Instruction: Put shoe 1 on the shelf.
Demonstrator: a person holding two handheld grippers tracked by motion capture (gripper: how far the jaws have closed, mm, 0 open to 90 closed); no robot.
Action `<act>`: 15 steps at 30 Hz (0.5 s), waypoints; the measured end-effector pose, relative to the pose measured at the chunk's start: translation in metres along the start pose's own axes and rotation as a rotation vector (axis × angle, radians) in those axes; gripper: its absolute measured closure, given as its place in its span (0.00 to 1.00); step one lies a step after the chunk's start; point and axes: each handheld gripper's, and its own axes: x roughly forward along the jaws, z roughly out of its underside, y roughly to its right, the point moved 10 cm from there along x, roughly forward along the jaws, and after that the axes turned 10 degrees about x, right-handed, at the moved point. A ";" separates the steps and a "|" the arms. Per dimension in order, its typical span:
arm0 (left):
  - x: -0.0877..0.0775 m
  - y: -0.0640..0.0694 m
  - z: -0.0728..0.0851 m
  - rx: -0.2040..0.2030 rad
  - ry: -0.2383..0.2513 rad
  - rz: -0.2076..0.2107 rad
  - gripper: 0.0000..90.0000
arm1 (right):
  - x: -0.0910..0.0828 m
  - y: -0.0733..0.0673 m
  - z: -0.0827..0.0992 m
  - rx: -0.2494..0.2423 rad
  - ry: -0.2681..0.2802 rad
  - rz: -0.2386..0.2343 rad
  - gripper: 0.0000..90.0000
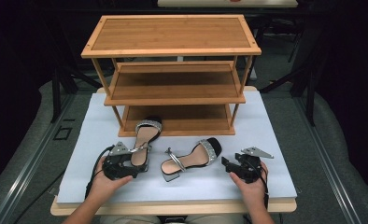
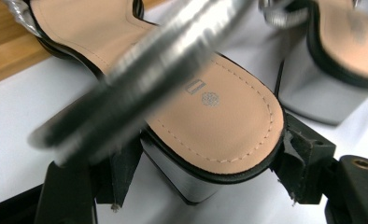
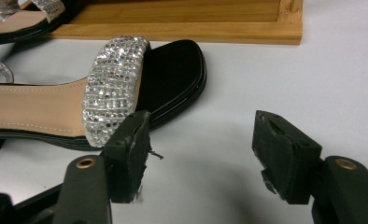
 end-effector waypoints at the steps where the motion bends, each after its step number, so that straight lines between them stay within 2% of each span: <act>1: 0.002 -0.004 -0.006 -0.013 0.003 -0.007 0.34 | 0.000 0.000 0.000 -0.001 -0.001 0.000 0.40; 4: 0.006 -0.010 -0.015 -0.035 0.011 -0.012 0.34 | 0.001 -0.001 -0.001 -0.001 0.011 -0.005 0.40; 7: 0.014 -0.022 -0.032 -0.074 0.032 -0.025 0.35 | 0.001 -0.001 -0.001 -0.001 0.015 -0.006 0.40; 9: 0.022 -0.029 -0.041 -0.085 0.025 -0.038 0.35 | 0.000 0.000 0.000 -0.004 -0.002 -0.001 0.40; 12: 0.035 -0.033 -0.048 -0.075 -0.008 -0.059 0.35 | 0.000 0.001 0.000 -0.004 -0.002 -0.004 0.40; 15: 0.049 -0.036 -0.054 -0.090 -0.026 -0.082 0.35 | -0.001 0.001 -0.001 -0.001 0.001 -0.003 0.40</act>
